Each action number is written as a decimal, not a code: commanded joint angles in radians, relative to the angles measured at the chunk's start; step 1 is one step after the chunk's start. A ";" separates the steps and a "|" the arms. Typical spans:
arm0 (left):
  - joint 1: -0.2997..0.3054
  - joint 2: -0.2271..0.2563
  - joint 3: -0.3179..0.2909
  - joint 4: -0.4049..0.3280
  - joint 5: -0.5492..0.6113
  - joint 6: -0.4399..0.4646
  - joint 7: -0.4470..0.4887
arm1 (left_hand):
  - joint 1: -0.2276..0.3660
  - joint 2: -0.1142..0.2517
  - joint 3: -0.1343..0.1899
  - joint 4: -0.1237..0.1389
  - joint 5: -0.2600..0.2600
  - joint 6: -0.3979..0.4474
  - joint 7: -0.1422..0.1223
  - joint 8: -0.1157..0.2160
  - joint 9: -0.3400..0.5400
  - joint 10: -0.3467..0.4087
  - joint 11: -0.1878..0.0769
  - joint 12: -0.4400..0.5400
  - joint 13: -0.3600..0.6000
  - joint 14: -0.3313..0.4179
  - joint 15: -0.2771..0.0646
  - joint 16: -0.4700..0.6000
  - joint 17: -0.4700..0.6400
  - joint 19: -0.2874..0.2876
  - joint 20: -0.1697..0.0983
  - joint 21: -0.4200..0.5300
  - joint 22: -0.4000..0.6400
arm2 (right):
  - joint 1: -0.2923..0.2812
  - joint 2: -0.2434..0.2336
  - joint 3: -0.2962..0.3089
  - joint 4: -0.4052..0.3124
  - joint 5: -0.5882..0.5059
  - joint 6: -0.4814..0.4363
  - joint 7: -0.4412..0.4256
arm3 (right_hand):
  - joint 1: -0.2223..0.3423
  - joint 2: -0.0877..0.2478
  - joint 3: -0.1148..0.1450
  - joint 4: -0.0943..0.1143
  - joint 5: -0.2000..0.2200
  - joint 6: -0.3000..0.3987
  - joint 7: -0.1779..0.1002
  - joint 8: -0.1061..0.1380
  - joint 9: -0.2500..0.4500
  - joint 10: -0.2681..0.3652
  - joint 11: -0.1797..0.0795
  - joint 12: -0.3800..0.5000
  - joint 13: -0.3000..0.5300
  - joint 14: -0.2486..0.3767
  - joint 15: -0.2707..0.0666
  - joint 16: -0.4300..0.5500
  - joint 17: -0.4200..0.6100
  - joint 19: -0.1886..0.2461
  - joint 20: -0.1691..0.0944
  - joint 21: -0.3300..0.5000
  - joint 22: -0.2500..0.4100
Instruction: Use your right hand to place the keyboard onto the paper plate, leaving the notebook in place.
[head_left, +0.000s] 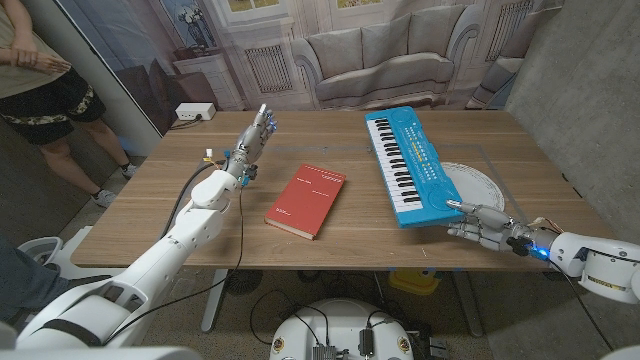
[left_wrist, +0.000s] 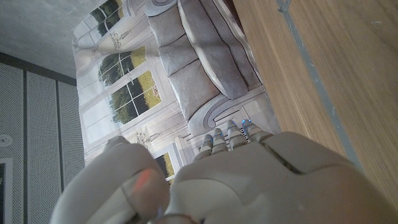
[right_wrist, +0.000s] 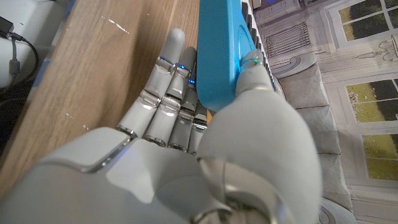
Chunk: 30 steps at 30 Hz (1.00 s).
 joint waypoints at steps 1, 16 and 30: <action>-0.001 -0.004 0.008 -0.003 0.006 0.009 0.006 | 0.007 0.001 -0.008 0.000 0.001 0.002 -0.002 0.008 0.003 -0.007 -0.002 0.002 0.004 -0.007 0.000 0.006 0.003 -0.008 -0.001 0.002 0.003 | -0.031 0.030 0.029 0.012 -0.018 0.007 0.029 | 0.113 0.115 0.031 0.024 -0.001 0.221 -0.175 0.007 0.006 0.153 -0.150 -0.001 0.006 0.120 -0.144 0.007 0.015 -0.009 -0.084 0.006 0.005; 0.012 -0.002 0.011 -0.026 0.009 0.018 0.018 | 0.008 0.003 -0.011 0.000 0.001 0.000 -0.001 0.007 0.003 -0.009 -0.003 0.001 0.004 -0.007 0.001 0.006 0.003 -0.010 -0.001 0.001 0.003 | -0.091 0.084 0.073 -0.010 -0.039 0.018 0.017 | 0.114 0.114 0.031 0.024 -0.001 0.225 -0.177 0.005 0.007 0.154 -0.151 -0.003 0.005 0.118 -0.145 0.006 0.017 -0.015 -0.084 0.015 0.006; 0.003 -0.011 0.020 -0.020 0.014 0.018 0.013 | 0.009 0.004 -0.013 0.000 0.001 -0.001 -0.002 0.007 0.003 -0.009 -0.002 0.001 0.004 -0.007 0.002 0.006 0.003 -0.010 -0.002 0.002 0.003 | -0.135 0.126 0.108 -0.020 -0.043 0.017 0.011 | 0.113 0.114 0.031 0.025 0.000 0.227 -0.177 0.003 0.009 0.155 -0.150 -0.003 0.006 0.117 -0.144 0.006 0.019 -0.021 -0.084 0.022 0.006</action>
